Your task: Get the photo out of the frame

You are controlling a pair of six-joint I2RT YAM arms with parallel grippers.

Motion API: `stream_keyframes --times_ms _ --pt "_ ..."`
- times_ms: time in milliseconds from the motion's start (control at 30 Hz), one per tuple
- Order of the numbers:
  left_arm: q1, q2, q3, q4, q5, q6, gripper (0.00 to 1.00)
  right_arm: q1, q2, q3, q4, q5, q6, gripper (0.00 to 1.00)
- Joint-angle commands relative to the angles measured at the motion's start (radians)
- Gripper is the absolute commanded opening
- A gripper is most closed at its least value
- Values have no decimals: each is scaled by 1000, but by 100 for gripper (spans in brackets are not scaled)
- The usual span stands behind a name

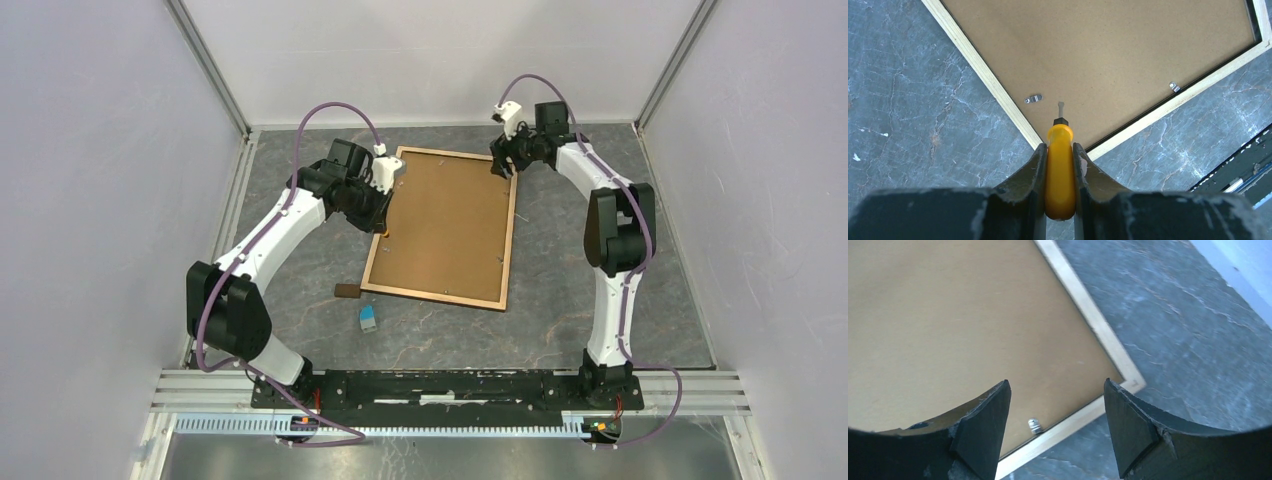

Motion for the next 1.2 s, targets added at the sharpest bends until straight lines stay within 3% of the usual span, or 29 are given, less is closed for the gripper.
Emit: stream_keyframes --times_ms 0,533,767,900,1167 --pt "7 -21 10 6 30 -28 2 -21 63 83 92 25 33 74" --pt "6 -54 -14 -3 0 -19 2 -23 254 192 231 104 45 72" --pt "8 -60 -12 -3 -2 -21 2 -30 280 198 133 140 -26 61" --pt "8 -61 -10 -3 1 -28 2 -48 276 201 58 172 -75 44" --pt "8 -78 -11 -3 0 -31 2 -131 281 232 -158 235 -214 29"
